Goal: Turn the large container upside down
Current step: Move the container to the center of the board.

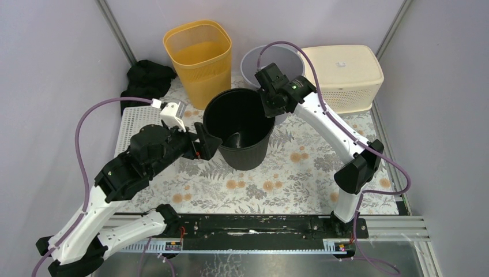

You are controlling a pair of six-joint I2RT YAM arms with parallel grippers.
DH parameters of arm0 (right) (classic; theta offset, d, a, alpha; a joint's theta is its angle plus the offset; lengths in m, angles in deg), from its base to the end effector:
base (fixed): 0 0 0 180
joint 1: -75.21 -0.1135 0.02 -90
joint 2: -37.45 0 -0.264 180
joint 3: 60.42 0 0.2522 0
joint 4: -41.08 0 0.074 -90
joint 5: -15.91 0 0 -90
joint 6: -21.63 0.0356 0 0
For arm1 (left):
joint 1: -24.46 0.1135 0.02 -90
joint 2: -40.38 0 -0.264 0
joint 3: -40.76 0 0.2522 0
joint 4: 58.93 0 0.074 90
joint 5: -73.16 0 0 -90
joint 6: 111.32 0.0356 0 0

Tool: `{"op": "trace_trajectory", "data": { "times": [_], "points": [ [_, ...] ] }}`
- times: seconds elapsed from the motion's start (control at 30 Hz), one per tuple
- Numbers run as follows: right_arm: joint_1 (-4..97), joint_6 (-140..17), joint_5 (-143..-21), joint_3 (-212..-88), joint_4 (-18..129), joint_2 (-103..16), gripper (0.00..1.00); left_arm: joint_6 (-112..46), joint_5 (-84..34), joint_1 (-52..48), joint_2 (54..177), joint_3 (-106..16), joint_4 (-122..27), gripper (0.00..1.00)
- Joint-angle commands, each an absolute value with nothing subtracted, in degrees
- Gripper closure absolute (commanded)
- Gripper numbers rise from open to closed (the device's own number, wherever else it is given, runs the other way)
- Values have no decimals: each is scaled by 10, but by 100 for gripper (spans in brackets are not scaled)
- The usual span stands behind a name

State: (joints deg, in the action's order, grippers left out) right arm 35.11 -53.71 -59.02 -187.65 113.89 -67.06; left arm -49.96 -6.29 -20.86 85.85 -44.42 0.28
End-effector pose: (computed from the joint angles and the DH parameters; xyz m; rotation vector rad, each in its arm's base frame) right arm 0.3030 0.2430 0.3834 -0.4170 2.3719 0.1191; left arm 0.0972 -0.0890 0.4264 0.1580 1.9608 -0.6897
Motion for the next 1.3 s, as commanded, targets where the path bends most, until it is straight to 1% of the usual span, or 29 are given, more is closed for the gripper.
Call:
{"op": "trace_trajectory", "data": {
  "times": [0.0, 0.17, 0.27, 0.43, 0.57, 0.73, 0.77, 0.83, 0.87, 1.1, 1.17, 1.27],
  "points": [
    [356, -575, -528, -1879, 1157, -640, 83, -489, -65, -207, 868, -459, -30, 0],
    [357, -576, -515, -1886, 1184, -623, 73, -488, -68, -206, 872, -456, -35, 0],
    [357, -572, -521, -1875, 1192, -614, 70, -488, -73, -206, 874, -454, -38, 0],
    [357, -563, -511, -1835, 1198, -589, 49, -490, -76, -206, 871, -451, -40, 0],
    [358, -559, -481, -1833, 1213, -561, 37, -491, -77, -206, 870, -448, -40, 0],
    [358, -558, -454, -1867, 1241, -545, 24, -488, -76, -206, 874, -452, -43, 0],
    [357, -558, -456, -1875, 1242, -543, 20, -486, -74, -206, 875, -454, -43, 0],
    [357, -563, -466, -1891, 1244, -543, 5, -484, -70, -206, 882, -461, -37, 0],
    [358, -565, -487, -1902, 1246, -545, 0, -485, -64, -206, 889, -469, -28, 0],
    [358, -552, -607, -2000, 1230, -566, 1, -480, -38, -206, 911, -501, 9, 0],
    [358, -544, -661, -2025, 1223, -575, 1, -480, -32, -206, 906, -505, 12, 0],
    [358, -514, -745, -2030, 1186, -574, 1, -480, -30, -206, 900, -510, 15, 0]
  ]
}}
